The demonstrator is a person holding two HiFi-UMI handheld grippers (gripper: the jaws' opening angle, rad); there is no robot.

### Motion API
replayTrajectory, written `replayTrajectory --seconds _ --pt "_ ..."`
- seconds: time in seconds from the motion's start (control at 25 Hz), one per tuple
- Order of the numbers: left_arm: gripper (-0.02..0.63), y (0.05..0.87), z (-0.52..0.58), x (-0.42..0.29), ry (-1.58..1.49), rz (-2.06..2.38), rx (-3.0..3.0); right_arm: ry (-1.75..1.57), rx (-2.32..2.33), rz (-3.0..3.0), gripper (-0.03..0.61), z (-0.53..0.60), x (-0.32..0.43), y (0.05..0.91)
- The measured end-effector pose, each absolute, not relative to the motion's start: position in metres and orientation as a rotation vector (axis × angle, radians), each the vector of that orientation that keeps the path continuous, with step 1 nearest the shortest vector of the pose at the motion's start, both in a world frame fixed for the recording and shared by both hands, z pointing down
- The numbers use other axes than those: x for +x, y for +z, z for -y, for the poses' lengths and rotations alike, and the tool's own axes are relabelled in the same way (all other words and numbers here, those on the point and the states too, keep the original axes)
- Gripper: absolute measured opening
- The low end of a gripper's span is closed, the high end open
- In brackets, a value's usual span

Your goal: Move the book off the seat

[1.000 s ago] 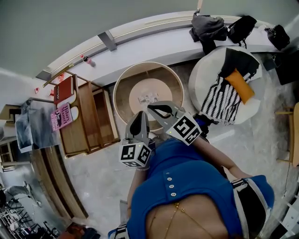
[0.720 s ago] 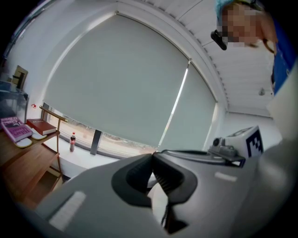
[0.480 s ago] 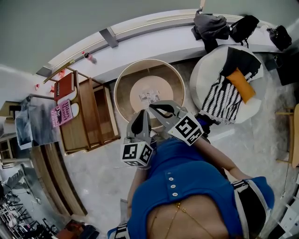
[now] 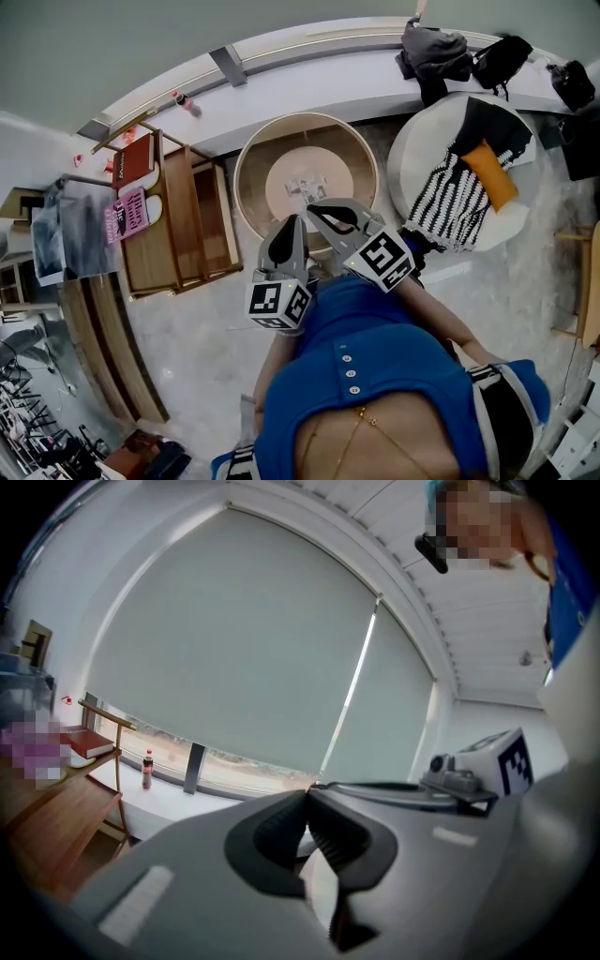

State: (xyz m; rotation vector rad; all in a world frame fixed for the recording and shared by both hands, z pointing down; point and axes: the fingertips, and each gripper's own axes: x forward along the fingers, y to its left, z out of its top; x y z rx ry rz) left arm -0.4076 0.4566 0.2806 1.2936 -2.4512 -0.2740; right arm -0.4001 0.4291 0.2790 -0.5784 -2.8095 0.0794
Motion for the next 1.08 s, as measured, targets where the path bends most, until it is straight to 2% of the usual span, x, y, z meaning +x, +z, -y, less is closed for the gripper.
replayTrajectory --seconds 1.08 --pt "0.002 0.295 -0.451 -0.429 -0.256 2.412 1.264 0.109 -0.586 2.751 -0.002 -0.425 -0.424 0.295"
